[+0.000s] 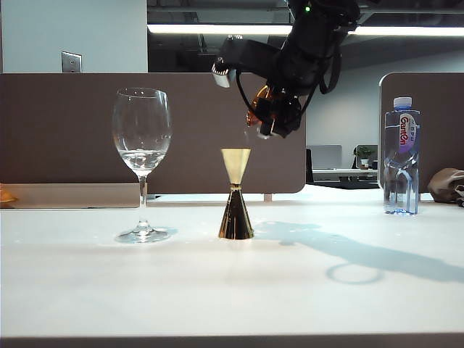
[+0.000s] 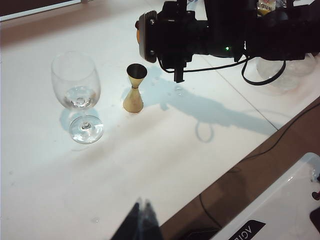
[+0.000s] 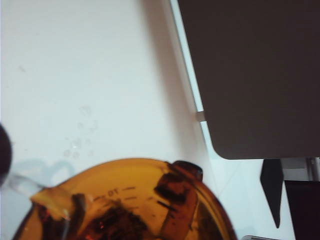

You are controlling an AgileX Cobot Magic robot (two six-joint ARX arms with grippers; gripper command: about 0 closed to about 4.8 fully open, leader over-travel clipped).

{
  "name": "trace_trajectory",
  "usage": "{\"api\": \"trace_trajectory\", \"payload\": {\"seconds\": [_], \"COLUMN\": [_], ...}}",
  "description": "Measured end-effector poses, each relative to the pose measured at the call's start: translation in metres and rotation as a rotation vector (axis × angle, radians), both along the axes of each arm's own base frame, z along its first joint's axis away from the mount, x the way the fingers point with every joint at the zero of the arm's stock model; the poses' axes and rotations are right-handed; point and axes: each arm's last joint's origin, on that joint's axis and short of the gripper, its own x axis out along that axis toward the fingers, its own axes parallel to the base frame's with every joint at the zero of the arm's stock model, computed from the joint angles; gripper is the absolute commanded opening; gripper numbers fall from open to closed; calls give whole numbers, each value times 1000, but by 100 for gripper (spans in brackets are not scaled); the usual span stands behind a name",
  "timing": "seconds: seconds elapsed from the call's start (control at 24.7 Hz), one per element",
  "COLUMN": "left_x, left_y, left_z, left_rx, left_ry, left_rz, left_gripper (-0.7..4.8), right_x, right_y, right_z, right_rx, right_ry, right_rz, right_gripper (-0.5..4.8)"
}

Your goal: Pick up the small amber measuring cup and pour the water in it into the jigger, then pick up the jigger and pour the water in it into the wine glass.

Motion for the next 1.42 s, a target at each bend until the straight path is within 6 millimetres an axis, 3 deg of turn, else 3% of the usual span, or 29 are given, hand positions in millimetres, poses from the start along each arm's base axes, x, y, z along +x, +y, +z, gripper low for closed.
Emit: {"api": "trace_trajectory", "payload": {"seconds": [1.42], "left_x": [0], "left_y": [0], "left_z": [0], "left_rx": [0], "left_ry": [0], "left_rz": [0], "left_gripper": [-2], "right_x": [-5], "right_y": [15], "right_z": [9], "right_rx": [-372], "right_ry": [-243], "right_rz": [205], "right_gripper": [-1]}}
